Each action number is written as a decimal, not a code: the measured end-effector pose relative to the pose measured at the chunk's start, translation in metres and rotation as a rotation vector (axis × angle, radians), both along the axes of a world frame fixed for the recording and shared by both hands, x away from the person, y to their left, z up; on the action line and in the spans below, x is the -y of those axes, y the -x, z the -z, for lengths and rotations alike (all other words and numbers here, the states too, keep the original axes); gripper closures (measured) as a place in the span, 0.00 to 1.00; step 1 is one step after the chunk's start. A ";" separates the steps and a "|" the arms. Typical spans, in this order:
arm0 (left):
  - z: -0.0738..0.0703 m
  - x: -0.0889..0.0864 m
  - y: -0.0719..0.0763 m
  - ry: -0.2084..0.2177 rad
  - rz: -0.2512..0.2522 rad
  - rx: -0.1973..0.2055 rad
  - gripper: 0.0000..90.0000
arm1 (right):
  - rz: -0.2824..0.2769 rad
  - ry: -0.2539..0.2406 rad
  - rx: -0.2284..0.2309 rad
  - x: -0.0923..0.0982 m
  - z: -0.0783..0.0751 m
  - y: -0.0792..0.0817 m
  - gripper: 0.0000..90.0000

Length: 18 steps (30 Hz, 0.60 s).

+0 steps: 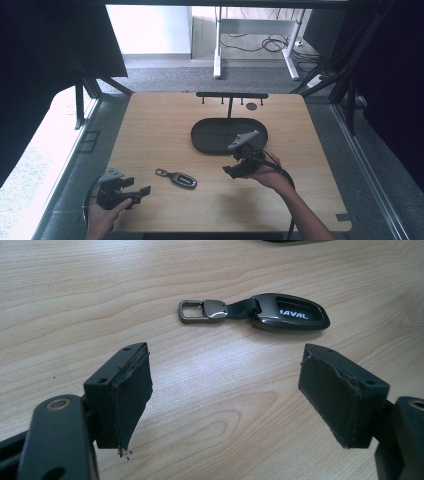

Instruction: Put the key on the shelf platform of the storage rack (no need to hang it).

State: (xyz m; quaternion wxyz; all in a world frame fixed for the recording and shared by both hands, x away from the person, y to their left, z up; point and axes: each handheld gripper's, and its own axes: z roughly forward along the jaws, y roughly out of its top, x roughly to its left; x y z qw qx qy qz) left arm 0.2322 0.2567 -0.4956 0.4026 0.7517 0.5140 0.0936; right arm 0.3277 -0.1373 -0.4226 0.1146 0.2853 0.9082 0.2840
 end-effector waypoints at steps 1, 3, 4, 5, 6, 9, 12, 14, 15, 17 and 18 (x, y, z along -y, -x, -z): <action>0.000 0.000 0.000 -0.002 0.000 0.002 0.24 | -0.010 0.011 0.000 -0.005 0.000 -0.001 0.36; 0.000 -0.001 0.001 -0.004 0.000 0.001 0.24 | -0.028 0.024 -0.003 -0.016 0.001 -0.003 0.37; 0.000 -0.001 0.001 -0.004 0.000 0.001 0.24 | -0.036 0.027 -0.007 -0.021 0.001 -0.004 0.37; 0.001 0.000 0.001 -0.003 -0.001 -0.001 0.24 | -0.048 0.036 -0.009 -0.028 0.001 -0.004 0.37; 0.001 0.000 0.001 -0.003 -0.001 -0.001 0.24 | -0.048 0.036 -0.009 -0.028 0.001 -0.004 0.37; 0.002 0.001 0.001 -0.005 0.001 -0.003 0.24 | -0.084 0.049 -0.010 -0.045 0.004 -0.005 0.38; 0.002 0.001 0.001 -0.007 0.001 -0.004 0.24 | -0.095 0.045 -0.014 -0.053 0.005 -0.007 0.38; 0.002 0.002 0.001 -0.007 -0.001 -0.008 0.24 | -0.106 0.037 -0.020 -0.059 0.006 -0.009 0.38; 0.003 0.002 0.001 -0.008 0.003 -0.006 0.24 | -0.108 0.033 -0.025 -0.062 0.007 -0.010 0.39; 0.003 0.003 0.001 -0.008 0.003 -0.009 0.24 | -0.117 0.026 -0.034 -0.067 0.008 -0.011 0.39; 0.004 0.004 0.001 -0.009 0.010 -0.010 0.24 | -0.124 0.022 -0.042 -0.073 0.010 -0.012 0.39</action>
